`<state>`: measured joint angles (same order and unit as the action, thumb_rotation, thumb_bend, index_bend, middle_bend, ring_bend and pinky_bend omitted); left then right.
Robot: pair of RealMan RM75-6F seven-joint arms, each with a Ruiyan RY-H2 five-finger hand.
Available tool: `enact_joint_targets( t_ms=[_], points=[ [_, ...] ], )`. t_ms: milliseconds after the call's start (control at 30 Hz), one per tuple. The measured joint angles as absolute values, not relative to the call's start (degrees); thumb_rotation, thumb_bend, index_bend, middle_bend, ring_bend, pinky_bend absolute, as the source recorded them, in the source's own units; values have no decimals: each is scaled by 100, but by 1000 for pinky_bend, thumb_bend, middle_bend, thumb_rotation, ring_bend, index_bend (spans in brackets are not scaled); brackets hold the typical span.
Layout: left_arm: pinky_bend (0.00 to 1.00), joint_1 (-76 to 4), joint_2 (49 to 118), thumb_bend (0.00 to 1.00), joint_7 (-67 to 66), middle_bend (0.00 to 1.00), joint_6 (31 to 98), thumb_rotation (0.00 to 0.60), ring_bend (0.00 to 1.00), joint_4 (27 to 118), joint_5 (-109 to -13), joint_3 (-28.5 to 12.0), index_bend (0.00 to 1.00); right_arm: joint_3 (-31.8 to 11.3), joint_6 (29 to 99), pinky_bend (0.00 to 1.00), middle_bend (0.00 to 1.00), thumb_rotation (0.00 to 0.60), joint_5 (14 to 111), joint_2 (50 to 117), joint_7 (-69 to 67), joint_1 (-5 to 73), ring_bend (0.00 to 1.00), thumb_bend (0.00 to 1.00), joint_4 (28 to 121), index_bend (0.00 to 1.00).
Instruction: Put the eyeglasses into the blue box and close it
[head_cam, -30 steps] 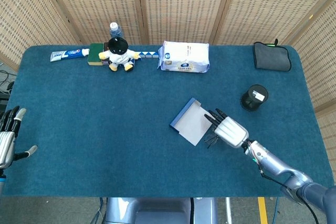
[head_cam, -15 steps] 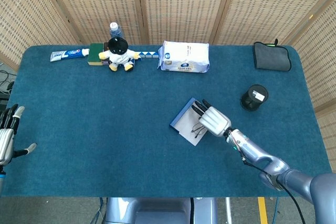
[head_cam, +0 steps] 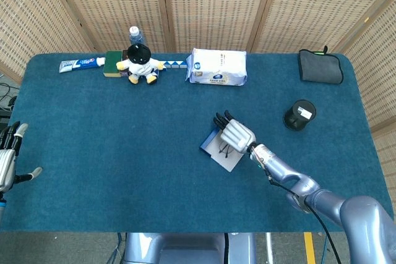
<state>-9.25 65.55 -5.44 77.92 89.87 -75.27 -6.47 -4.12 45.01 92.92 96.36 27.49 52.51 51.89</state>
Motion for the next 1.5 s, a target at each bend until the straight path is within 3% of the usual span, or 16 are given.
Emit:
enact_joint_targets(
  t_ms=[467, 567, 633, 700, 1000, 1333, 1500],
  points=[
    [0, -962, 6547, 0, -540, 0, 7712, 600, 0, 8978, -7436, -659, 0, -466, 4420, 155, 99, 600, 9118, 10001, 2901, 5445, 0, 413, 4984, 593],
    [0, -967, 6545, 0, -537, 0, 7700, 600, 0, 8979, -7412, -665, 0, -495, 4406, 155, 99, 600, 9066, 10077, 2923, 5476, 0, 368, 4928, 593],
    [0, -968, 6543, 0, -534, 0, 7696, 600, 0, 8978, -7399, -668, 0, -551, 4397, 155, 99, 600, 8978, 10137, 2946, 5490, 0, 285, 4866, 557],
    [0, -969, 6538, 0, -523, 0, 7694, 600, 0, 8979, -7387, -672, 0, -630, 4372, 155, 91, 600, 8841, 10192, 2956, 5493, 0, 187, 4825, 447],
    [0, -972, 6514, 0, -477, 0, 7685, 600, 0, 8979, -7370, -672, 0, -945, 4598, 155, 0, 600, 8316, 10351, 3203, 5398, 0, 52, 4856, 87],
    [0, -970, 6507, 0, -480, 0, 7691, 600, 0, 8993, -7360, -665, 0, -994, 4735, 155, 0, 600, 8120, 10145, 3656, 5339, 0, 53, 5293, 56],
    [0, -983, 6499, 0, -473, 0, 7669, 600, 0, 8997, -7336, -673, 0, -1095, 4777, 155, 0, 600, 7971, 9759, 3978, 5343, 0, 165, 5984, 56]
  ],
)
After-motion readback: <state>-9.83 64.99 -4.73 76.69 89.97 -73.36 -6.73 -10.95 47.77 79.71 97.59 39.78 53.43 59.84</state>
